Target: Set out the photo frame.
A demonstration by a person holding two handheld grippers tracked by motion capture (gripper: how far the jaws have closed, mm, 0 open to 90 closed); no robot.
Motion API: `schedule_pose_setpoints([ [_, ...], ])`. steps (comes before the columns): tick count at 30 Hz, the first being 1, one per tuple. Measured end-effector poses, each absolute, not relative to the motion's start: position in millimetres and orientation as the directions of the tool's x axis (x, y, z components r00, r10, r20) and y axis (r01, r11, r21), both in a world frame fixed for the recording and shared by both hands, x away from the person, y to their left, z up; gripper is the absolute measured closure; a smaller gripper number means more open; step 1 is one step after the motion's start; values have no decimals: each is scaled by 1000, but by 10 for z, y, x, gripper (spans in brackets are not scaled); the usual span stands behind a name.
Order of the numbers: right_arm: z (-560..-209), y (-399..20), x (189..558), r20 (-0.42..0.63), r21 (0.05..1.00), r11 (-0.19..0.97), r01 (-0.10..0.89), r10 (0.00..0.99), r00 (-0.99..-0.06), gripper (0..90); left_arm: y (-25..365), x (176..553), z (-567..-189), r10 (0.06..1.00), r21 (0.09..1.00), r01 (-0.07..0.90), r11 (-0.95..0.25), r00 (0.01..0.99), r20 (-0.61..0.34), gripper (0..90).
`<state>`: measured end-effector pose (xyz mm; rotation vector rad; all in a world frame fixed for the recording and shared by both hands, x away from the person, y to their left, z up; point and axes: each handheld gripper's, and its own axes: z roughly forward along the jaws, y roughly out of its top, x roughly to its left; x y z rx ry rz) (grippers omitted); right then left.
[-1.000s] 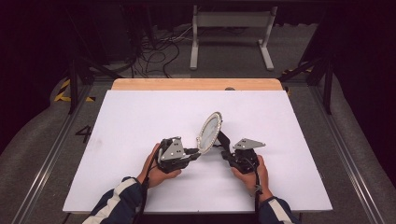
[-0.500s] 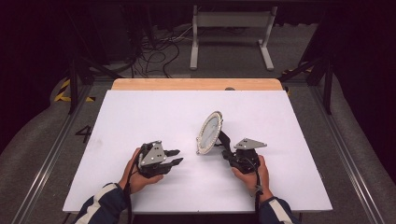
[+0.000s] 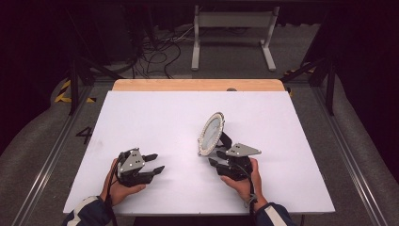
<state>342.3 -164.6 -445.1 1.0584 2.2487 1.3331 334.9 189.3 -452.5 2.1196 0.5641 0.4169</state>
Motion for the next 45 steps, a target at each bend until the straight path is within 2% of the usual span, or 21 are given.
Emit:
schedule_pose_setpoints([
  [3,-4466,-1577,3431,88,862,278,424,741,-665,454,1915,3334,-4533,545,825,254,-504,835,76,418],
  [9,-4518,-1464,3510,65,871,263,415,775,-629,420,1875,3358,-4564,552,805,268,-529,829,86,300],
  [15,-4524,-1403,3555,53,879,256,402,786,-616,417,1867,3369,-4575,552,800,273,-535,829,86,285],
  [25,-4410,-1442,3633,125,875,181,448,811,-572,410,1882,3361,-4592,556,790,269,-550,824,106,259],
  [27,-4364,-1429,3654,164,876,142,461,811,-562,425,1891,3358,-4595,562,789,277,-548,821,102,253],
  [32,-4369,-1360,3689,168,871,137,472,820,-547,441,1911,3339,-4599,563,788,276,-550,820,106,254],
  [34,-4405,-1332,3715,182,865,130,484,819,-545,479,1923,3327,-4595,566,788,279,-549,818,105,254],
  [37,-4439,-1294,3724,151,868,152,473,826,-543,538,1937,3317,-4591,567,791,277,-546,817,106,248],
  [45,-4436,-1359,3712,153,856,178,485,809,-567,575,1921,3321,-4595,564,783,275,-557,817,114,239],
])
